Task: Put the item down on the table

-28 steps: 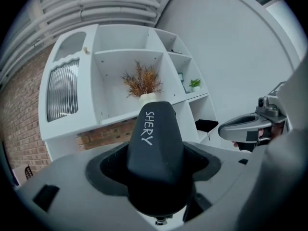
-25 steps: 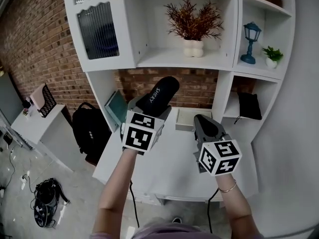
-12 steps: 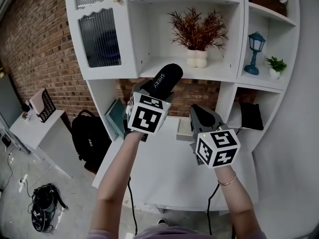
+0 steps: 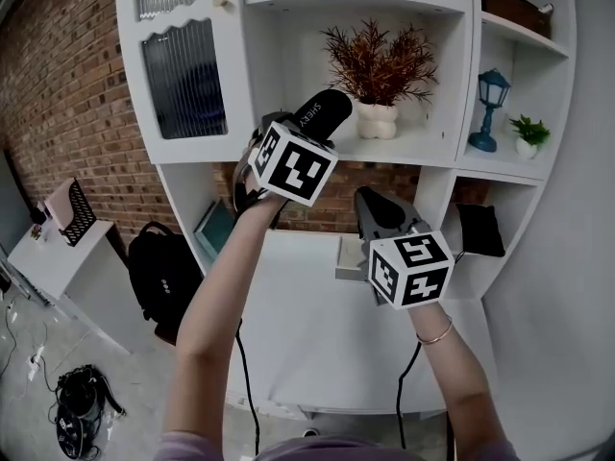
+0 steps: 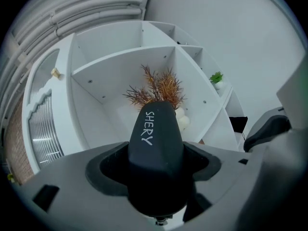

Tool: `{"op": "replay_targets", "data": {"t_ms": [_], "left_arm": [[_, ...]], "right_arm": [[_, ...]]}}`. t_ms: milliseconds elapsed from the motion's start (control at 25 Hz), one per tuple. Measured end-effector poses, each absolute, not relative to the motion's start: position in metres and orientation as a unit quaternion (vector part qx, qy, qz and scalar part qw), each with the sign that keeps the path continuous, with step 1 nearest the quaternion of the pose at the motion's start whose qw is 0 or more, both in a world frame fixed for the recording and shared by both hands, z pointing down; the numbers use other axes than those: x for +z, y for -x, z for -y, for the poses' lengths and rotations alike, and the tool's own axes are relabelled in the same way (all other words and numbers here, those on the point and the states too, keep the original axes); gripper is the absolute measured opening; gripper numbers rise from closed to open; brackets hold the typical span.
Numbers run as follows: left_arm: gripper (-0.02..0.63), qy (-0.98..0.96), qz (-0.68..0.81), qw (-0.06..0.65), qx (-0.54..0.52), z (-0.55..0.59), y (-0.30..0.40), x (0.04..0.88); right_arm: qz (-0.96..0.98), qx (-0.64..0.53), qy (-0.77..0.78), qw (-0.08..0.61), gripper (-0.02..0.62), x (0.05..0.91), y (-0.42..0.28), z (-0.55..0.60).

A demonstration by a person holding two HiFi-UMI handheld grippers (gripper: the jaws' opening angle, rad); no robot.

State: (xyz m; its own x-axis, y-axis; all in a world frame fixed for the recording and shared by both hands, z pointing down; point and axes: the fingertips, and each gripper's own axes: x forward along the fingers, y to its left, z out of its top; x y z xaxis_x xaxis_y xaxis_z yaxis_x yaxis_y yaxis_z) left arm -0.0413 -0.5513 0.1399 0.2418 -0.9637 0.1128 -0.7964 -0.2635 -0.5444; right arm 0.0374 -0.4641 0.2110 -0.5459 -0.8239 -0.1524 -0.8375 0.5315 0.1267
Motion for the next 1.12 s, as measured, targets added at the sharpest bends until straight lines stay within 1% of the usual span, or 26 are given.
{"op": "replay_targets", "data": {"t_ms": [200,840,1120], "left_arm": [[0.342,0.753,-0.58,0.192,-0.245,0.579,0.042,0.137],[0.342,0.749,-0.558,0.143,-0.328,0.63,0.045,0.157],[0.344,0.771,-0.529,0.094,-0.343,0.639,0.042,0.171]], "right_arm": [[-0.872,0.096,0.478,0.034,0.009,0.21,-0.036,0.471],[-0.866,0.097,0.489,0.028,0.009,0.213,-0.047,0.488],[-0.868,0.094,0.487,0.028,0.009,0.216,-0.047,0.49]]}}
